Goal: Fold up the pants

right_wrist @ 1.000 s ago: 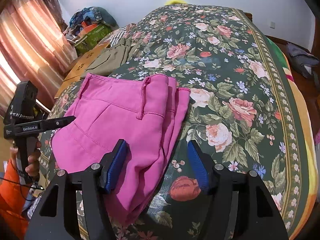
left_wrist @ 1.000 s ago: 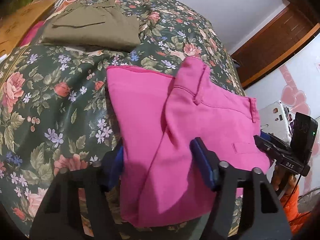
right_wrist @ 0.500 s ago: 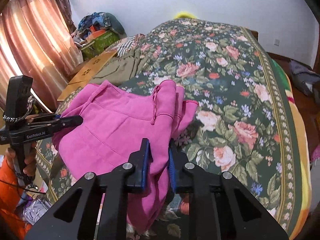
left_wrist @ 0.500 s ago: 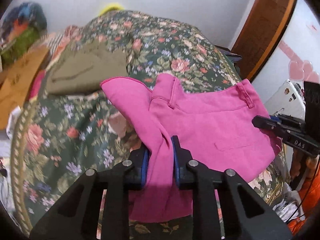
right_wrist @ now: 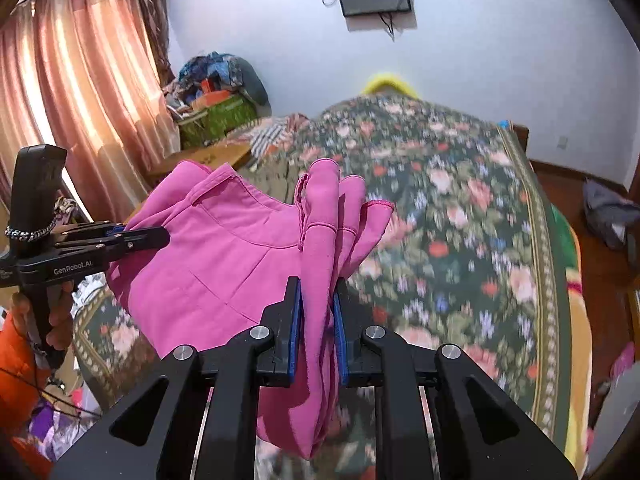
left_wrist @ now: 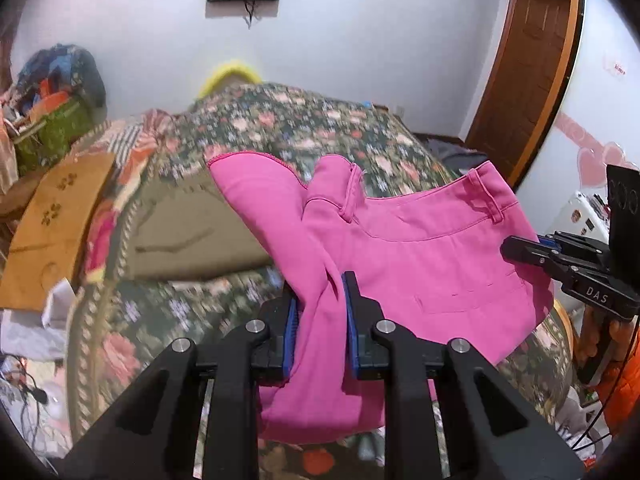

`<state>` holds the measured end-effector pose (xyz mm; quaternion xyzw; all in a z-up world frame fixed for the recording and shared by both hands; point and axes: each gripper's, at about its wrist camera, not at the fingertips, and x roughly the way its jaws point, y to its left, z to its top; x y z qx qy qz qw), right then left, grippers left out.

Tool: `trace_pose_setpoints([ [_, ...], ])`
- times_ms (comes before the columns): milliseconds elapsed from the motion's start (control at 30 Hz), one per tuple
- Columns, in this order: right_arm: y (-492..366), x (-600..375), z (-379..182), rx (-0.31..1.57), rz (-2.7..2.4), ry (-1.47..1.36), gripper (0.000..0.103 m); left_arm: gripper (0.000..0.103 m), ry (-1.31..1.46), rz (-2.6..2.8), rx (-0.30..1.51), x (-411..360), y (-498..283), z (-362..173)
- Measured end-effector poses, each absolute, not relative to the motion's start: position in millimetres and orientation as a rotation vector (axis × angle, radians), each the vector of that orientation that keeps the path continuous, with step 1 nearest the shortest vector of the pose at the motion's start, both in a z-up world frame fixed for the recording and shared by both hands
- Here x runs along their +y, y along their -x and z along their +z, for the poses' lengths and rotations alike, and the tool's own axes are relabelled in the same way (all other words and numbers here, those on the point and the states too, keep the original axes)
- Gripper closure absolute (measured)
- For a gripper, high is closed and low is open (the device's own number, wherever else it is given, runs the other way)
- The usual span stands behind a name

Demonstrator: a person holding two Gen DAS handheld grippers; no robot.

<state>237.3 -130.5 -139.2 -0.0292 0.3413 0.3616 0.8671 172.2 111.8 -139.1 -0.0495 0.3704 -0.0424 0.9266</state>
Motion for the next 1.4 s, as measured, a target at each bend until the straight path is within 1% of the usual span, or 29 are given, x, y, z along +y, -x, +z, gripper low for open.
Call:
trace_pose_setpoints([
  [467, -287.4, -60.0, -103.0, 0.584, 0.826, 0.110, 0.090, 0.083, 0.122, 0.012, 0.670, 184.3, -221.7, -114.8],
  [733, -327.6, -2.3, -102.6, 0.560, 0.859, 0.155, 0.090, 0.083, 0.160, 0.064, 0.671, 241.3, -264.7, -128.6],
  [900, -354.7, 32.1, -115.9, 0.575, 0.873, 0.181, 0.090, 0.083, 0.162, 0.090, 0.689, 272.1, -292.6, -146.2],
  [1033, -375.6, 56.2, -137.3, 0.623, 0.888, 0.180, 0.090, 0.083, 0.182, 0.101, 0.734, 295.6, -313.4, -173.3],
  [1233, -396.7, 89.3, -183.9, 0.714, 0.895, 0.247, 0.090, 0.082, 0.225, 0.112, 0.874, 321.4, -342.1, -235.7],
  [1267, -399.0, 93.5, -190.9, 0.732, 0.895, 0.262, 0.090, 0.080, 0.230, 0.117, 0.894, 323.3, -343.9, -244.0],
  [1333, -402.7, 98.6, -204.3, 0.767, 0.888, 0.287, 0.090, 0.073, 0.247, 0.122, 0.917, 329.4, -345.3, -257.5],
  [1400, -407.6, 99.1, -217.1, 0.801, 0.881, 0.306, 0.088, 0.056, 0.246, 0.130, 0.921, 332.2, -343.6, -261.5],
])
